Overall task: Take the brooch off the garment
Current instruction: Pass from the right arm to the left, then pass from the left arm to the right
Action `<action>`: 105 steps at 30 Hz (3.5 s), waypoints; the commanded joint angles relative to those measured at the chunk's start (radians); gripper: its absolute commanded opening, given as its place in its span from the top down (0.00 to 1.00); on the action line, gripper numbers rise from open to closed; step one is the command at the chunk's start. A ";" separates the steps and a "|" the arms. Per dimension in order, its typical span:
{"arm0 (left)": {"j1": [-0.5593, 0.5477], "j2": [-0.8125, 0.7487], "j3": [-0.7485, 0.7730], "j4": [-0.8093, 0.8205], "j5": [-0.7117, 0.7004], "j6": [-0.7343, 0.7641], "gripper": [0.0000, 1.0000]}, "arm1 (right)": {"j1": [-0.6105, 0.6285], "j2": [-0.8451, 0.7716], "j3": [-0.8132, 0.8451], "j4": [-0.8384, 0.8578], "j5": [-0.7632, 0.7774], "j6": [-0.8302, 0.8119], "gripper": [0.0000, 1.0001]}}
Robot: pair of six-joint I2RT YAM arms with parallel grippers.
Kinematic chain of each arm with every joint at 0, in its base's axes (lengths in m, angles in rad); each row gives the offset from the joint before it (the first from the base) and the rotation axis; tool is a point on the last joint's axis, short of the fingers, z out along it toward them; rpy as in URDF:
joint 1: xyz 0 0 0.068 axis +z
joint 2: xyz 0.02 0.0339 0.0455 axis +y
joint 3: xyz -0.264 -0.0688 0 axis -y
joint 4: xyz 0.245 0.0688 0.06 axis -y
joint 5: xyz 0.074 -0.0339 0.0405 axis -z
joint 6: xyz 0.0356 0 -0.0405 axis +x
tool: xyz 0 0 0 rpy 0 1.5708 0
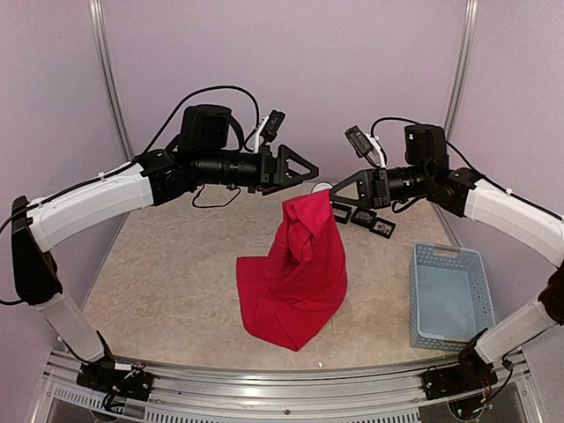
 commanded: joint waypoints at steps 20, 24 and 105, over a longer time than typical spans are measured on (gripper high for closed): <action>-0.039 0.062 -0.032 0.027 0.137 -0.012 0.67 | -0.007 0.073 0.054 0.019 -0.115 0.006 1.00; -0.043 0.050 -0.049 0.029 0.134 -0.017 0.74 | -0.007 0.079 0.060 0.022 -0.116 0.007 1.00; -0.044 0.002 -0.121 0.037 0.032 -0.017 0.13 | -0.006 -0.006 0.027 -0.056 0.205 -0.101 1.00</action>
